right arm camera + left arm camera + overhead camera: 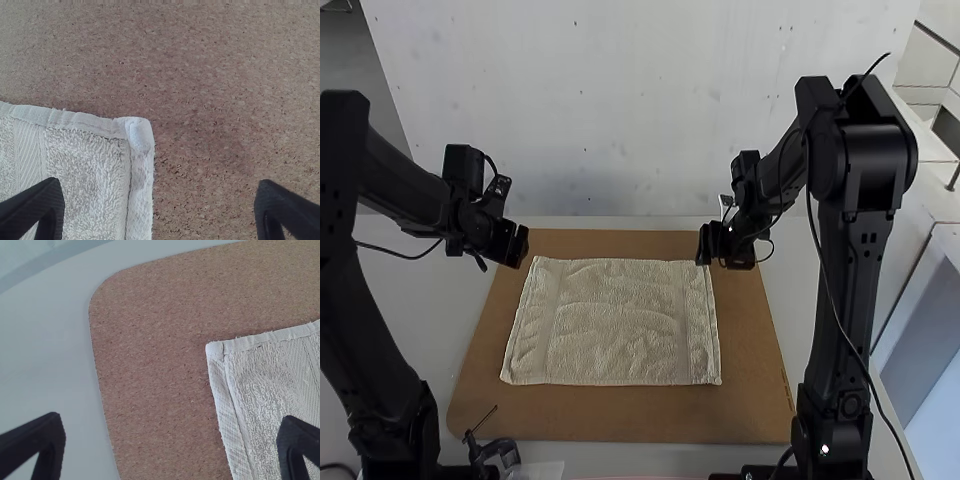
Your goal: Fold the towel.
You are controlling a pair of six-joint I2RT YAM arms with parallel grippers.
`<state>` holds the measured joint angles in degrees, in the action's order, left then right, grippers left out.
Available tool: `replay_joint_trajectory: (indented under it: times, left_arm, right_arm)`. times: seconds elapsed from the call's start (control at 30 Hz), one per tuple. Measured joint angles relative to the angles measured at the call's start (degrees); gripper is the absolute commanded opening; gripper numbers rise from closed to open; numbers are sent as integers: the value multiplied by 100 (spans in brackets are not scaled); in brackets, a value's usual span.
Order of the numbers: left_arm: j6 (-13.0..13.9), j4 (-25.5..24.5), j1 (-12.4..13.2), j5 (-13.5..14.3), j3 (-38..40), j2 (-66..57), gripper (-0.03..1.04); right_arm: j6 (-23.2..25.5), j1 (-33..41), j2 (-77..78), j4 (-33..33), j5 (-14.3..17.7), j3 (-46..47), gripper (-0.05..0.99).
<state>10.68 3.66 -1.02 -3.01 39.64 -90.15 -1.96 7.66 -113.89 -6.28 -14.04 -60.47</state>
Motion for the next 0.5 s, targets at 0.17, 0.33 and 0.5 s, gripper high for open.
replay_joint_trajectory:
  times: [0.17,0.33,0.5]
  left_arm:
    - [0,-2,0,0,0,0,94]
    - [0,0,0,0,0,0,94]
    - [0,0,-2,0,0,0,94]
  right_arm:
    - [24,17,0,-11,17,-7,74]
    - [28,146,-48,-44,17,-83,70]
    - [68,319,-149,-11,17,-109,69]
